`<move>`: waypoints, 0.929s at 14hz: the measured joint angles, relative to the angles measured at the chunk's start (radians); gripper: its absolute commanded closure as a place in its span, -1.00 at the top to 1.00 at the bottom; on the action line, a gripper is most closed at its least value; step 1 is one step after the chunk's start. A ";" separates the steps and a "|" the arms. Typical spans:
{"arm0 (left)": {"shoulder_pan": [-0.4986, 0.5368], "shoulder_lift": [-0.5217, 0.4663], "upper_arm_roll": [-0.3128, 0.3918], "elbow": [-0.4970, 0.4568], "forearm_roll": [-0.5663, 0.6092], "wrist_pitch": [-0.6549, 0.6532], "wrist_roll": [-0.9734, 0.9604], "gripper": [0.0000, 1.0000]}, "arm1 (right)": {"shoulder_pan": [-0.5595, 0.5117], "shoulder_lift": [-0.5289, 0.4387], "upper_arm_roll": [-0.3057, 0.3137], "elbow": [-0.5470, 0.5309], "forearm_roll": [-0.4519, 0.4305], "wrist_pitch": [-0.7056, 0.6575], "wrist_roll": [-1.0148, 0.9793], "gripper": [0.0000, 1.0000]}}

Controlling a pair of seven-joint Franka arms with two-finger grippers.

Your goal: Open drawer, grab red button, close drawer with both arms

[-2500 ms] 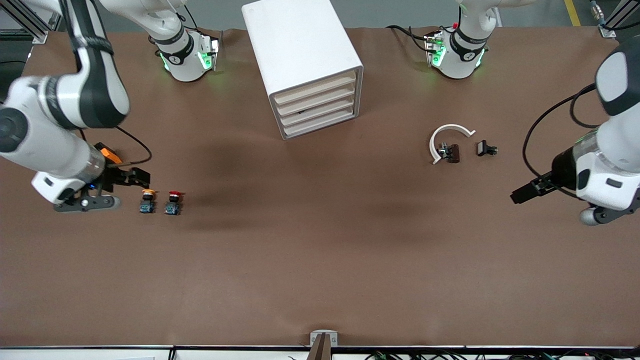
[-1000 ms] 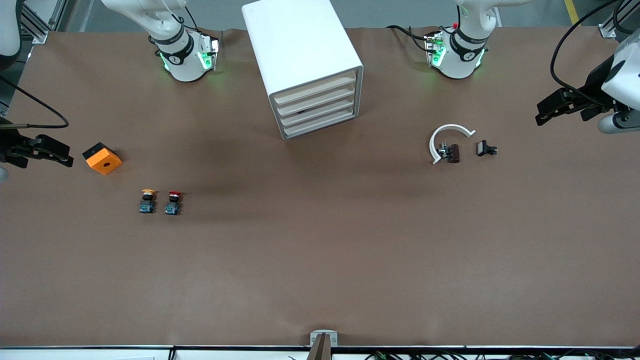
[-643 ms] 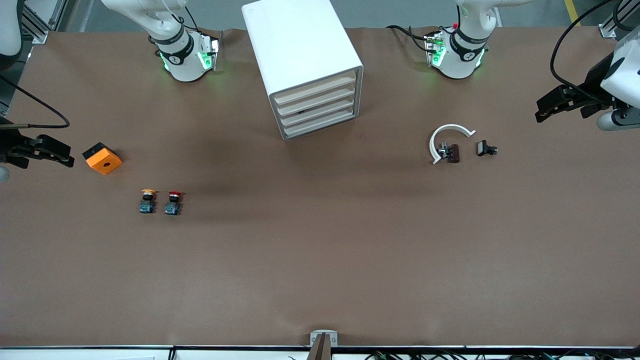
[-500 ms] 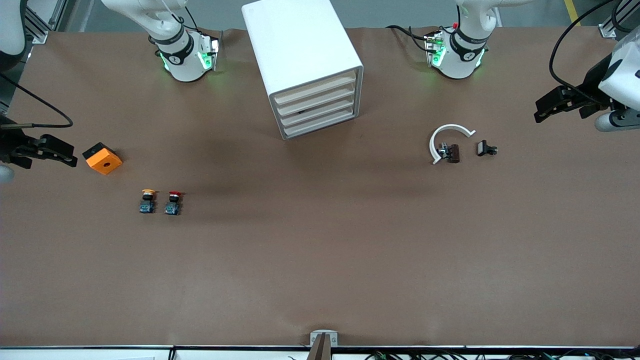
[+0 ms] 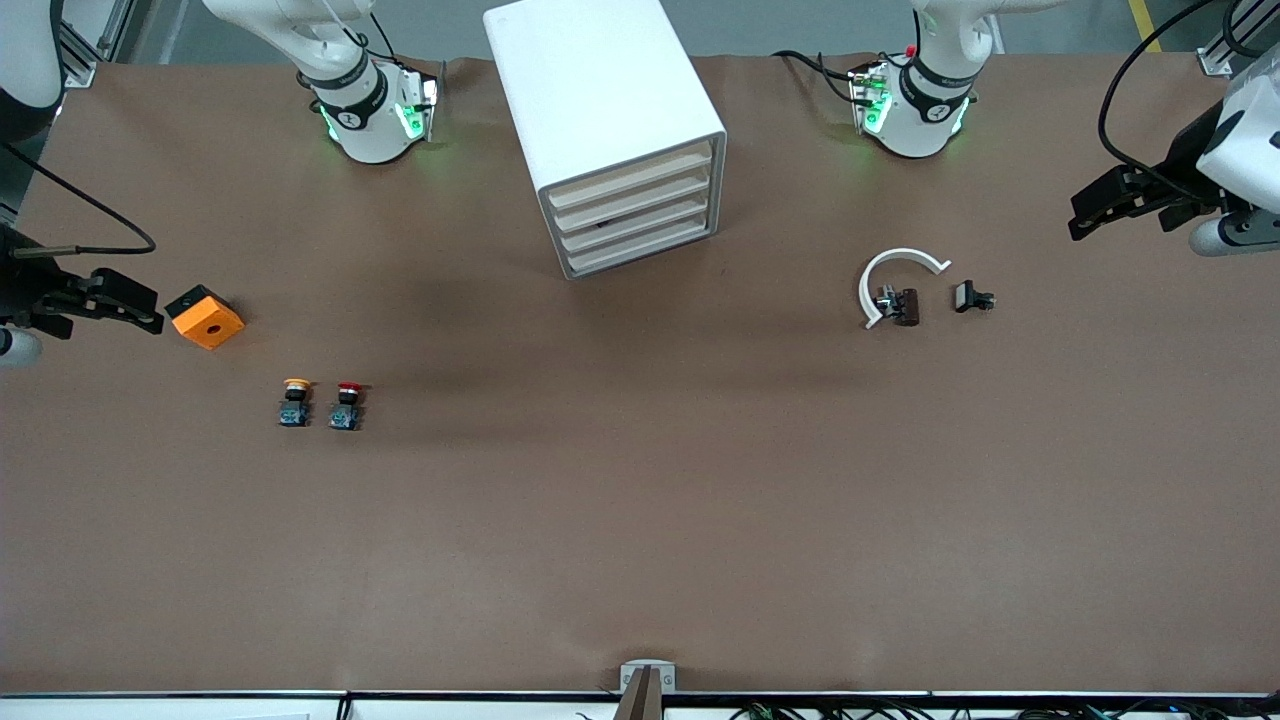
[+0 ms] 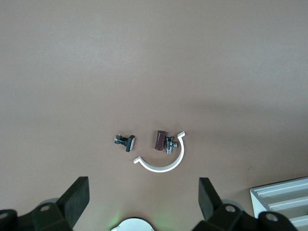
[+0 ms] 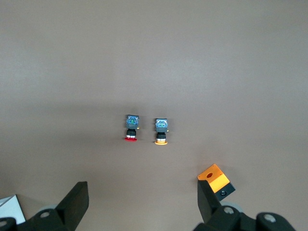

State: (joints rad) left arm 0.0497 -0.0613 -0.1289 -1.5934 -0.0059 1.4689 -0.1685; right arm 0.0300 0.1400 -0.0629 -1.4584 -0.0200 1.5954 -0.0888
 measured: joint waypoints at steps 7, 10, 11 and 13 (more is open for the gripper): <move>0.000 -0.015 0.000 -0.023 0.000 0.003 0.018 1.00 | 0.000 0.000 0.000 0.011 0.000 0.007 0.000 1.00; 0.000 -0.016 0.000 -0.023 0.000 0.007 0.018 1.00 | -0.002 0.000 -0.001 0.019 -0.001 0.007 0.000 1.00; 0.000 -0.016 0.000 -0.023 0.000 0.008 0.019 1.00 | -0.002 0.000 -0.001 0.020 -0.001 0.007 0.000 1.00; 0.000 -0.015 0.000 -0.023 0.000 0.009 0.019 1.00 | -0.002 0.000 -0.001 0.021 -0.001 0.007 0.000 1.00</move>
